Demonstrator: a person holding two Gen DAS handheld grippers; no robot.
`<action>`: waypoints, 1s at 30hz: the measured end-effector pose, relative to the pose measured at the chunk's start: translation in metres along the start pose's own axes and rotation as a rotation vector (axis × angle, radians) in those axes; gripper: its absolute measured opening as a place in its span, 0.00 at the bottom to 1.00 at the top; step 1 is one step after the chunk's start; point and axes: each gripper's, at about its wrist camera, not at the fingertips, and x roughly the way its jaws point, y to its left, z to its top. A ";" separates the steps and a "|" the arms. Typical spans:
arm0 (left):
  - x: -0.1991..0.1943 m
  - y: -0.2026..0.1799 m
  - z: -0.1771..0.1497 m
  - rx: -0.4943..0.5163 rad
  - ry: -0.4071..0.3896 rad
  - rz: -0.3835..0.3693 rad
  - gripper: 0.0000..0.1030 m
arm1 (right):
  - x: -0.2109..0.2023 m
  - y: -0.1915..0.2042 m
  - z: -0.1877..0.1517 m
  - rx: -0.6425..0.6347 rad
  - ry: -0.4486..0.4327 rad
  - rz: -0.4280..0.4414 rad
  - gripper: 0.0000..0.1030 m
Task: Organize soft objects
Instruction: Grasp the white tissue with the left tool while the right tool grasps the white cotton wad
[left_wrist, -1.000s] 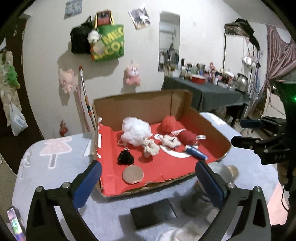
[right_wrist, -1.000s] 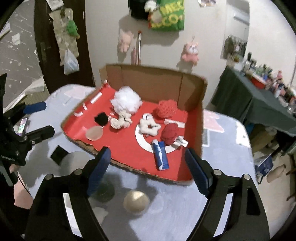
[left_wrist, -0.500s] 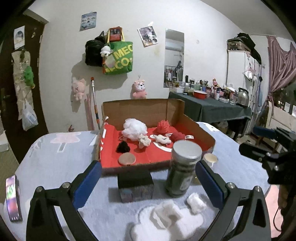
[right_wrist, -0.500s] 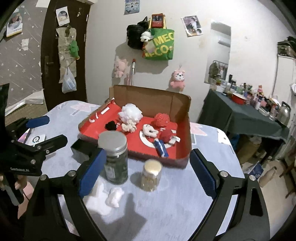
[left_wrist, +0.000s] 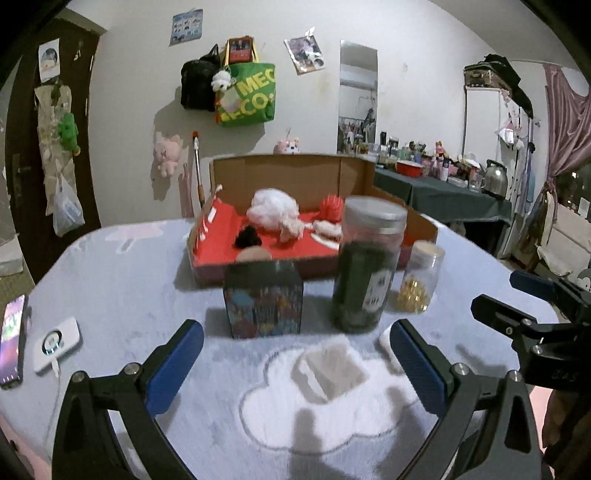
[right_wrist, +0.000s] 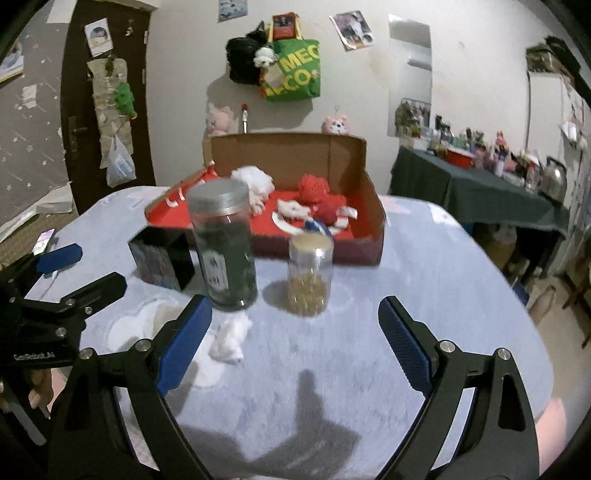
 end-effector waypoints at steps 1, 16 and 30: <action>0.002 0.000 -0.003 -0.001 0.007 0.000 1.00 | 0.003 -0.001 -0.006 0.012 0.007 0.000 0.90; 0.033 0.002 -0.030 -0.001 0.124 -0.016 1.00 | 0.035 -0.006 -0.032 0.051 0.092 0.020 0.90; 0.063 0.001 -0.026 0.099 0.228 -0.112 0.89 | 0.074 -0.010 -0.028 0.084 0.203 0.220 0.90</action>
